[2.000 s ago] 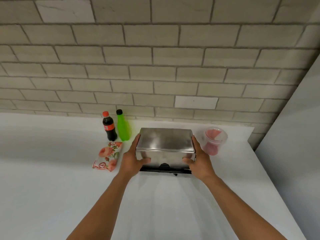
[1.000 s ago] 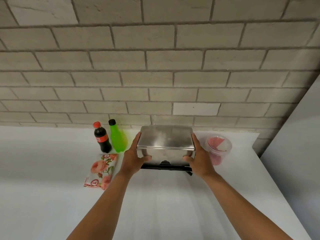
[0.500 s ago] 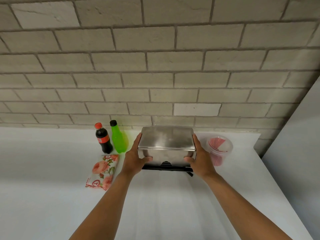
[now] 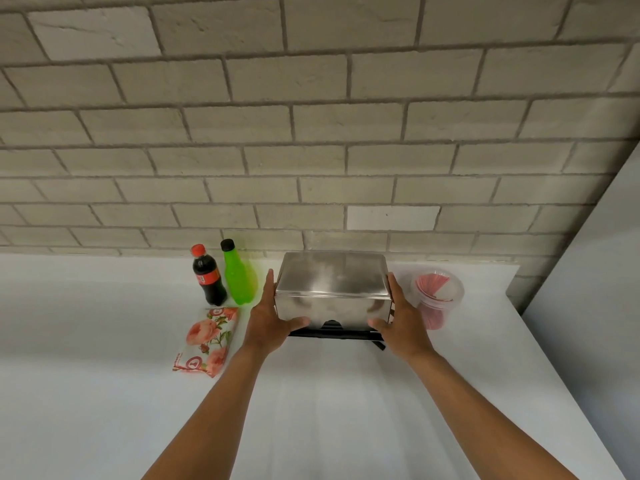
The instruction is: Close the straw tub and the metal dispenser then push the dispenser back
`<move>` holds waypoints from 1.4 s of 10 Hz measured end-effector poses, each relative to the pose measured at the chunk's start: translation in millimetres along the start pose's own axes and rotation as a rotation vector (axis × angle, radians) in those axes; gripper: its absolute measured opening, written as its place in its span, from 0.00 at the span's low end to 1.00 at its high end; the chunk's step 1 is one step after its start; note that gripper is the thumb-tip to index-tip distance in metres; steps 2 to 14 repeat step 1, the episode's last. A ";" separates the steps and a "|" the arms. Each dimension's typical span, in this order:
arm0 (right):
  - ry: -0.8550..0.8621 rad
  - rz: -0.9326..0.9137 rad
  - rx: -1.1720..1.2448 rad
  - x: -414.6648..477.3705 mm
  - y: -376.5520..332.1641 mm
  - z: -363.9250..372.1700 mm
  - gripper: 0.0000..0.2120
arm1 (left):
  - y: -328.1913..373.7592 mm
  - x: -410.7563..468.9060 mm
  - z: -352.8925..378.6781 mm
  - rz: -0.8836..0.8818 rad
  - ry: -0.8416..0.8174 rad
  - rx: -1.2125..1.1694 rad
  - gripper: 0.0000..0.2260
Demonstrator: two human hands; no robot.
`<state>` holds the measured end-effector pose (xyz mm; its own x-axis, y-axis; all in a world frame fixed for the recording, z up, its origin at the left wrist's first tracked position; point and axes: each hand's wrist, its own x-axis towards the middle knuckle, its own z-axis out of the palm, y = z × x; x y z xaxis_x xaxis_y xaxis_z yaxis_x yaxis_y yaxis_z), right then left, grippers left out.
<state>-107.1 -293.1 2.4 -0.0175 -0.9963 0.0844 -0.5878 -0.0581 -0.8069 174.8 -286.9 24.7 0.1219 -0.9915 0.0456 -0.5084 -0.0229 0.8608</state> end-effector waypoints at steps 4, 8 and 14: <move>0.000 0.017 -0.050 -11.2 -11.4 -5.5 0.49 | 10.6 -14.0 -2.4 -0.041 0.056 0.039 0.55; 0.000 0.017 -0.050 -11.2 -11.4 -5.5 0.49 | 10.6 -14.0 -2.4 -0.041 0.056 0.039 0.55; 0.000 0.017 -0.050 -11.2 -11.4 -5.5 0.49 | 10.6 -14.0 -2.4 -0.041 0.056 0.039 0.55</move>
